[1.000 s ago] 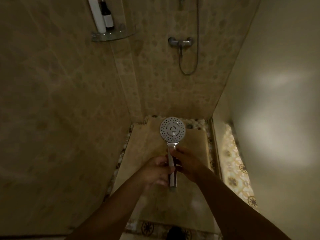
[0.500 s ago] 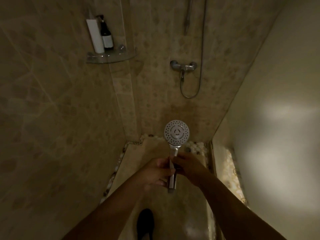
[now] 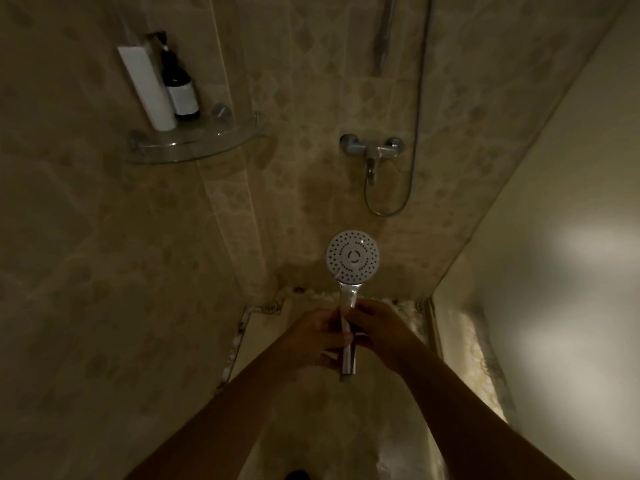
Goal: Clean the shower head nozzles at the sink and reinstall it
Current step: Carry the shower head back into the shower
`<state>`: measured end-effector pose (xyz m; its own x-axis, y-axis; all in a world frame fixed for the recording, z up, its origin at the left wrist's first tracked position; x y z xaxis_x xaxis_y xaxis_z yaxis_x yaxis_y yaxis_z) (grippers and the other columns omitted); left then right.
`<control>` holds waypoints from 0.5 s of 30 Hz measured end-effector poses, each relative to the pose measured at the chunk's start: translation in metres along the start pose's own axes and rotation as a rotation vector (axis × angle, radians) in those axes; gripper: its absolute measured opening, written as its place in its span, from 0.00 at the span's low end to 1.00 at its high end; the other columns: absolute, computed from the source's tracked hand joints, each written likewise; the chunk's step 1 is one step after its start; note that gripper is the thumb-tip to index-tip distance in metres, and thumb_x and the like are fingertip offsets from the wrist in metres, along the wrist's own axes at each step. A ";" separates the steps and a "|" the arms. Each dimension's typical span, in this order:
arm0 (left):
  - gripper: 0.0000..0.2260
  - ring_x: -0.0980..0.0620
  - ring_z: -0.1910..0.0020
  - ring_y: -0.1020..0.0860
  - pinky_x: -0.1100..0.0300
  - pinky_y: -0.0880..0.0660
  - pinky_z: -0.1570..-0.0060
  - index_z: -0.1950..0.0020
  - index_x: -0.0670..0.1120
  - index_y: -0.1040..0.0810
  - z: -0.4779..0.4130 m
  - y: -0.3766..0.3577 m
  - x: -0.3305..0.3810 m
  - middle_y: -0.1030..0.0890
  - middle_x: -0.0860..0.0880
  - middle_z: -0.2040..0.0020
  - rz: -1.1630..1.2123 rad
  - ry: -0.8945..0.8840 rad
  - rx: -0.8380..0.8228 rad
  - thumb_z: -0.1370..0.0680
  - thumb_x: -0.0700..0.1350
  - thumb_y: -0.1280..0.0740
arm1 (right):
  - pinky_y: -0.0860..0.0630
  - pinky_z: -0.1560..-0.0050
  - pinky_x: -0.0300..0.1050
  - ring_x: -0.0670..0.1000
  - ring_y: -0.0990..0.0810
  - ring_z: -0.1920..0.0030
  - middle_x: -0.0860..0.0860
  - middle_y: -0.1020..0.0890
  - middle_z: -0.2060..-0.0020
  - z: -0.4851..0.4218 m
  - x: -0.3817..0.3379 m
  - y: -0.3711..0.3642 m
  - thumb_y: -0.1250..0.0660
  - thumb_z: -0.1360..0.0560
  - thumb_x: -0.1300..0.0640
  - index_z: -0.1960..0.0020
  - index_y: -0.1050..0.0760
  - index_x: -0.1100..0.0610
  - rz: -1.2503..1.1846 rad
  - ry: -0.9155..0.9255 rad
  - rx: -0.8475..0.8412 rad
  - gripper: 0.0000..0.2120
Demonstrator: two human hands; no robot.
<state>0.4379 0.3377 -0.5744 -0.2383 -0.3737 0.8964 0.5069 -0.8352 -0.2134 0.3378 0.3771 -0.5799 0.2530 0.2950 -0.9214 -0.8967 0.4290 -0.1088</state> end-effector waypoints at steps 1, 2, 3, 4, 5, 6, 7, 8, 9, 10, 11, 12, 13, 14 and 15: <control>0.15 0.43 0.48 0.16 0.50 0.19 0.58 0.35 0.43 0.24 -0.011 0.002 0.006 0.16 0.42 0.43 0.001 -0.001 0.003 0.22 0.38 0.32 | 0.20 0.51 0.52 0.60 0.16 0.50 0.63 0.16 0.49 -0.008 -0.007 0.005 0.34 0.21 0.58 0.45 0.21 0.65 0.009 0.001 -0.005 0.11; 0.15 0.45 0.50 0.16 0.51 0.19 0.58 0.35 0.43 0.24 -0.022 0.003 0.012 0.16 0.42 0.44 0.000 0.001 0.008 0.22 0.38 0.32 | 0.20 0.50 0.53 0.60 0.16 0.50 0.63 0.15 0.50 -0.016 -0.015 0.011 0.34 0.21 0.58 0.46 0.20 0.65 0.019 0.005 -0.009 0.11; 0.15 0.46 0.52 0.15 0.51 0.19 0.58 0.35 0.43 0.24 -0.033 0.002 0.019 0.16 0.43 0.46 -0.004 0.004 0.012 0.22 0.37 0.32 | 0.20 0.49 0.54 0.61 0.16 0.49 0.63 0.15 0.50 -0.025 -0.023 0.017 0.34 0.21 0.58 0.46 0.20 0.65 0.026 0.011 -0.008 0.10; 0.15 0.47 0.53 0.15 0.51 0.19 0.58 0.35 0.43 0.24 -0.044 0.002 0.025 0.16 0.44 0.47 -0.010 0.007 0.016 0.22 0.37 0.32 | 0.20 0.48 0.55 0.62 0.17 0.48 0.63 0.16 0.49 -0.034 -0.030 0.025 0.34 0.21 0.58 0.46 0.21 0.65 0.027 0.017 -0.004 0.10; 0.15 0.47 0.53 0.16 0.51 0.19 0.58 0.35 0.43 0.24 -0.056 0.001 0.033 0.16 0.44 0.47 -0.012 0.009 0.017 0.22 0.37 0.32 | 0.20 0.47 0.56 0.63 0.17 0.47 0.64 0.16 0.48 -0.043 -0.037 0.032 0.34 0.21 0.59 0.46 0.21 0.66 0.023 0.019 0.002 0.11; 0.15 0.47 0.52 0.16 0.50 0.19 0.57 0.35 0.43 0.24 -0.067 0.000 0.040 0.16 0.43 0.46 -0.011 0.008 0.015 0.22 0.37 0.33 | 0.21 0.47 0.56 0.63 0.18 0.46 0.65 0.17 0.48 -0.052 -0.044 0.040 0.35 0.21 0.59 0.45 0.22 0.66 0.017 0.021 0.007 0.11; 0.14 0.46 0.51 0.16 0.49 0.19 0.56 0.35 0.43 0.24 -0.080 -0.002 0.049 0.17 0.41 0.45 -0.016 0.003 0.012 0.21 0.37 0.33 | 0.21 0.46 0.56 0.64 0.18 0.46 0.65 0.17 0.47 -0.062 -0.051 0.049 0.35 0.20 0.60 0.44 0.22 0.67 0.015 0.022 0.010 0.11; 0.14 0.45 0.51 0.17 0.49 0.19 0.55 0.36 0.42 0.24 -0.093 -0.004 0.058 0.18 0.39 0.43 -0.031 -0.006 0.012 0.21 0.37 0.33 | 0.21 0.46 0.56 0.63 0.18 0.46 0.65 0.17 0.47 -0.072 -0.060 0.058 0.36 0.20 0.60 0.44 0.22 0.67 0.020 0.028 0.012 0.11; 0.13 0.45 0.51 0.17 0.49 0.19 0.55 0.36 0.41 0.24 -0.105 -0.006 0.068 0.18 0.37 0.41 -0.053 -0.015 0.019 0.21 0.38 0.33 | 0.20 0.48 0.54 0.62 0.18 0.48 0.63 0.17 0.48 -0.081 -0.069 0.067 0.36 0.20 0.60 0.44 0.22 0.66 0.029 0.036 0.012 0.10; 0.12 0.45 0.52 0.17 0.50 0.19 0.55 0.37 0.39 0.23 -0.118 -0.009 0.077 0.19 0.36 0.41 -0.072 -0.021 0.031 0.21 0.38 0.33 | 0.20 0.50 0.52 0.60 0.17 0.51 0.61 0.17 0.50 -0.090 -0.080 0.077 0.36 0.21 0.60 0.45 0.22 0.65 0.038 0.046 0.007 0.09; 0.12 0.45 0.53 0.17 0.50 0.19 0.55 0.38 0.39 0.23 -0.132 -0.012 0.087 0.19 0.35 0.42 -0.084 -0.027 0.046 0.21 0.39 0.33 | 0.21 0.51 0.51 0.58 0.18 0.53 0.60 0.17 0.52 -0.099 -0.091 0.087 0.35 0.21 0.60 0.46 0.21 0.64 0.049 0.057 -0.002 0.09; 0.11 0.45 0.53 0.17 0.51 0.19 0.55 0.38 0.38 0.23 -0.144 -0.015 0.096 0.18 0.35 0.43 -0.091 -0.031 0.058 0.21 0.39 0.33 | 0.22 0.50 0.52 0.57 0.18 0.53 0.59 0.17 0.54 -0.108 -0.100 0.097 0.35 0.21 0.60 0.47 0.21 0.64 0.063 0.066 -0.013 0.08; 0.11 0.45 0.53 0.17 0.51 0.19 0.55 0.38 0.38 0.23 -0.156 -0.018 0.104 0.18 0.36 0.45 -0.097 -0.035 0.063 0.21 0.39 0.33 | 0.22 0.50 0.53 0.56 0.18 0.54 0.58 0.17 0.55 -0.117 -0.109 0.106 0.35 0.21 0.60 0.47 0.21 0.64 0.077 0.072 -0.021 0.08; 0.11 0.45 0.54 0.17 0.53 0.19 0.56 0.39 0.38 0.23 -0.168 -0.022 0.112 0.18 0.37 0.47 -0.098 -0.041 0.060 0.20 0.39 0.33 | 0.22 0.51 0.52 0.55 0.18 0.55 0.57 0.17 0.56 -0.126 -0.118 0.116 0.34 0.21 0.59 0.47 0.21 0.64 0.085 0.077 -0.029 0.08; 0.11 0.46 0.55 0.17 0.54 0.19 0.58 0.39 0.39 0.22 -0.178 -0.025 0.119 0.18 0.39 0.48 -0.098 -0.048 0.056 0.20 0.39 0.33 | 0.22 0.53 0.50 0.54 0.17 0.56 0.56 0.17 0.57 -0.134 -0.125 0.124 0.34 0.21 0.59 0.48 0.21 0.63 0.085 0.082 -0.041 0.07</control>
<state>0.2494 0.2420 -0.5318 -0.2493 -0.2707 0.9298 0.5292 -0.8422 -0.1033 0.1466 0.2792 -0.5278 0.1464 0.2568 -0.9553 -0.9282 0.3697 -0.0428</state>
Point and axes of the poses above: each hand's wrist, its own z-axis away from the middle knuckle, its own y-axis out of the back of the hand, x = y × z, the point moved 9 cm from there along -z, towards the middle knuckle
